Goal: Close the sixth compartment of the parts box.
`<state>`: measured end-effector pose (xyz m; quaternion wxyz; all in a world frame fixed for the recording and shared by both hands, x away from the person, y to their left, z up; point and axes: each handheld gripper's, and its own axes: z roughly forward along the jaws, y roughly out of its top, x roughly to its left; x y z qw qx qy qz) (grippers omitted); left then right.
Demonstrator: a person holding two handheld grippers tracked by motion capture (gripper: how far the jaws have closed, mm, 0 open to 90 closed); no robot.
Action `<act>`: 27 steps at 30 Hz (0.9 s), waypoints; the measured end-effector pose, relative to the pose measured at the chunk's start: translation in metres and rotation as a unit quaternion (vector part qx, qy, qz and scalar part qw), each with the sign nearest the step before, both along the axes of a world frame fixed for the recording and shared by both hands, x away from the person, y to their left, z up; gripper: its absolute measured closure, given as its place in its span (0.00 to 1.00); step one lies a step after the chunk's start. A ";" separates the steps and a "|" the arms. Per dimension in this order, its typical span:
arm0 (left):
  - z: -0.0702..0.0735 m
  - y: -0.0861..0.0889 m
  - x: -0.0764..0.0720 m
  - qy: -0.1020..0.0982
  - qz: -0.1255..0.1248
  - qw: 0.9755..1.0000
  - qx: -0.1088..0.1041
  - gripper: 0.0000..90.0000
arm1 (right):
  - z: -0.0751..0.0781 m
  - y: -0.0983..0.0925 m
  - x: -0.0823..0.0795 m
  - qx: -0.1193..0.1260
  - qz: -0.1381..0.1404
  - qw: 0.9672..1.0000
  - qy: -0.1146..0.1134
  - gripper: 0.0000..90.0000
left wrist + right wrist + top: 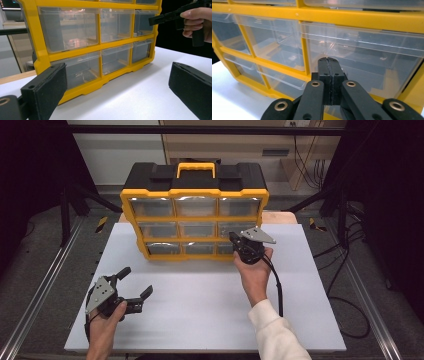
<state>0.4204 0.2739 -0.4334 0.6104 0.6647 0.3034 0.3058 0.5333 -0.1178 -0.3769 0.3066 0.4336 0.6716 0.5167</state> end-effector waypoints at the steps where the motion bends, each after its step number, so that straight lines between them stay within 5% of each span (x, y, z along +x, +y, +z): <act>1: 0.000 0.000 0.000 0.000 0.000 1.000 0.001 0.02 | 0.000 0.000 -0.001 -0.002 0.003 1.000 -0.004 1.00; 12: 0.000 0.001 0.000 0.001 0.002 1.000 -0.002 0.02 | 0.007 0.000 -0.010 0.003 0.016 1.000 -0.017 0.98; 19: 0.000 0.001 -0.001 0.001 0.002 1.000 -0.001 0.02 | 0.009 0.006 -0.014 -0.004 0.036 0.999 -0.012 0.55; 27: 0.000 0.001 -0.001 0.002 0.002 1.000 0.001 0.02 | 0.012 0.009 -0.020 -0.007 0.047 0.999 -0.020 0.36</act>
